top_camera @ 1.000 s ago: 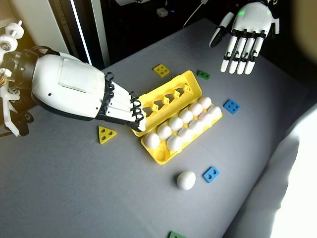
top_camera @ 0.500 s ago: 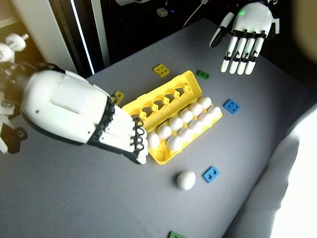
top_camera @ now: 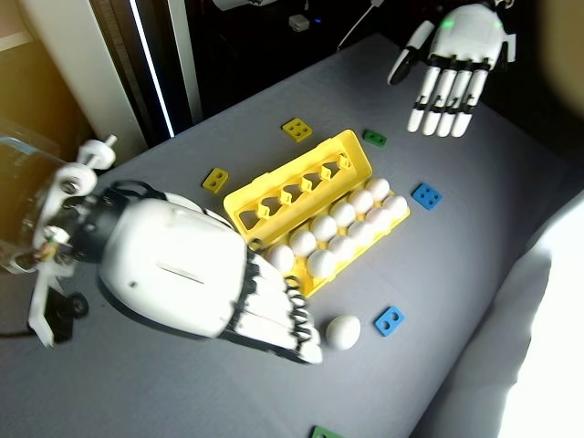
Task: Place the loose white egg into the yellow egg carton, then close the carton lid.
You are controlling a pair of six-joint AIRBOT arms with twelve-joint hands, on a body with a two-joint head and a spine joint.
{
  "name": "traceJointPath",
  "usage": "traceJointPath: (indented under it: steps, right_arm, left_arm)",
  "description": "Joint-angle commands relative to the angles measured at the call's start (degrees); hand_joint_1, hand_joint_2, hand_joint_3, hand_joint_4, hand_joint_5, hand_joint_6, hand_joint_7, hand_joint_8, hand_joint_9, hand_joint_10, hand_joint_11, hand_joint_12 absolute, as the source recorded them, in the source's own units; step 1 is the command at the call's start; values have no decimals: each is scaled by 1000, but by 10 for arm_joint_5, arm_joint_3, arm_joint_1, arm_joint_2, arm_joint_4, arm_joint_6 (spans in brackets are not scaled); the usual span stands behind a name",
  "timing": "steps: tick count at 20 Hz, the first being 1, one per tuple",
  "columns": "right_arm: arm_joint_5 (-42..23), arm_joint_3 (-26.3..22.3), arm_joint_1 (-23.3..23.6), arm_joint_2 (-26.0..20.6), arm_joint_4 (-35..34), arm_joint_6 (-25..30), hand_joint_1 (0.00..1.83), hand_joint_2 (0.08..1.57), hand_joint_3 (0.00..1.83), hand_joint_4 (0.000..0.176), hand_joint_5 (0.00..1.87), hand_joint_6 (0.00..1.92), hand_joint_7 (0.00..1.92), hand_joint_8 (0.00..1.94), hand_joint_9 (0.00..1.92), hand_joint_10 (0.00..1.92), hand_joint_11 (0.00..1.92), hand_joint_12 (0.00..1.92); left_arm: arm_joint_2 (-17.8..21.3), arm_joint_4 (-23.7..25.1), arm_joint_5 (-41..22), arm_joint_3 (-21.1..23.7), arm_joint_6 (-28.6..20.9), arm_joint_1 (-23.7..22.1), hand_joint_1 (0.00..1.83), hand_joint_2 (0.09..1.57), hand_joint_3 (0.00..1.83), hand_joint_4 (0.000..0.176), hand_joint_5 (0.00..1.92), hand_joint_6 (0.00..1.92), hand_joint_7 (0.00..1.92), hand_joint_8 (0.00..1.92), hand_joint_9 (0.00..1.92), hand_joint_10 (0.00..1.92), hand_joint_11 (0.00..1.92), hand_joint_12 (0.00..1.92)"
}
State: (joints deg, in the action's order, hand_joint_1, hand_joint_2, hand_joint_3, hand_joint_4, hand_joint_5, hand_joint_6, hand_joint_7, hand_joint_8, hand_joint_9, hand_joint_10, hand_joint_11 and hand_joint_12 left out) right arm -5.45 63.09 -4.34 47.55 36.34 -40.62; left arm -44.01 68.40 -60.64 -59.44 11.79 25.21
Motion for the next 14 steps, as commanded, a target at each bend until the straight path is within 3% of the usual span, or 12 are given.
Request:
traceJointPath:
  steps: [1, 2, 3, 4, 8, 14]
  right_arm:
    - [-31, 8, 11, -2, 6, 0, 257, 912, 0, 83, 360, 0, 159, 1, 88, 0, 0, 172]
    - [-28, 19, 12, 11, 15, 0, 280, 880, 0, 85, 366, 1, 158, 1, 87, 1, 0, 185]
    - [-28, 26, 12, 19, 20, 0, 269, 850, 0, 105, 326, 0, 110, 2, 47, 0, 0, 118]
    - [-27, 37, 13, 31, 25, 0, 340, 824, 0, 112, 309, 0, 78, 0, 16, 0, 0, 41]
    - [-29, 78, 3, 70, 25, 0, 442, 769, 0, 138, 299, 1, 9, 1, 1, 0, 4, 1]
    - [-33, 138, -5, 124, 25, -1, 581, 713, 0, 133, 420, 22, 0, 0, 0, 0, 0, 0]
  left_arm:
    - [10, -42, -33, -6, -7, -1, 0, 1261, 0, 0, 242, 3, 212, 2, 165, 4, 0, 274]
    - [9, -41, -36, -9, -21, -2, 0, 1259, 0, 0, 241, 1, 214, 2, 166, 3, 0, 279]
    - [8, -41, -38, -11, -28, -2, 0, 1255, 0, 0, 240, 1, 212, 1, 166, 2, 0, 283]
    - [7, -35, -38, -12, -44, -4, 0, 1252, 0, 0, 234, 0, 206, 0, 156, 0, 0, 281]
    - [6, 15, -46, -12, -100, -5, 0, 1249, 0, 0, 246, 8, 219, 7, 171, 5, 0, 253]
    - [0, 56, -77, -12, -169, -15, 0, 1241, 0, 0, 272, 0, 244, 0, 194, 0, 0, 331]
